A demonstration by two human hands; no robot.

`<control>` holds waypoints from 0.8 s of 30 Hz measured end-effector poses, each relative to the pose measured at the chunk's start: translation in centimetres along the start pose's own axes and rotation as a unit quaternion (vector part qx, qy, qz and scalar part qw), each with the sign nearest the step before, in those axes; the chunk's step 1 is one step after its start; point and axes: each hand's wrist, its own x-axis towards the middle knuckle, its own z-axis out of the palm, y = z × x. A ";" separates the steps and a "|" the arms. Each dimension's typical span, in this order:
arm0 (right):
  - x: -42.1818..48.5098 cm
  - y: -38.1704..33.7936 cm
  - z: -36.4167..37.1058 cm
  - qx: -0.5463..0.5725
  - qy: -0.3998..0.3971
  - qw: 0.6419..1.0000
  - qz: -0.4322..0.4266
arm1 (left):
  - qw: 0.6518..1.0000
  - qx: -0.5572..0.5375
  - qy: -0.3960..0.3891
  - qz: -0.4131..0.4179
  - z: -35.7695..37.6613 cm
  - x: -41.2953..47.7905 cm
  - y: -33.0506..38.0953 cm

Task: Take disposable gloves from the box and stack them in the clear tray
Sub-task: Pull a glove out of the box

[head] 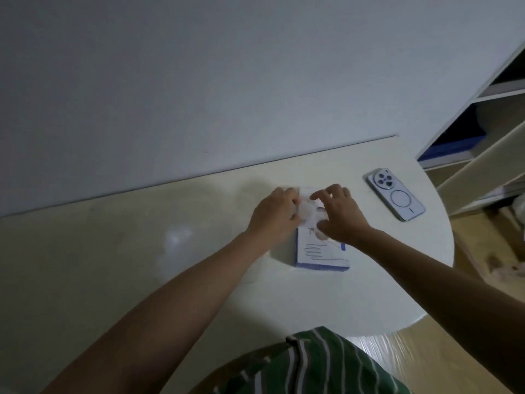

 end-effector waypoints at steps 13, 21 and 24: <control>0.3 4.5 0.5 0.166 0.044 0.985 0.017 | 0.968 -0.141 -0.063 -0.199 3.9 3.3 -0.2; 0.8 3.4 -2.1 0.499 0.046 0.863 0.070 | 0.881 -0.402 0.009 -0.249 0.6 3.3 0.4; 1.3 2.1 -2.8 0.551 0.042 0.833 0.019 | 0.877 -0.400 -0.007 -0.266 -0.3 2.6 0.3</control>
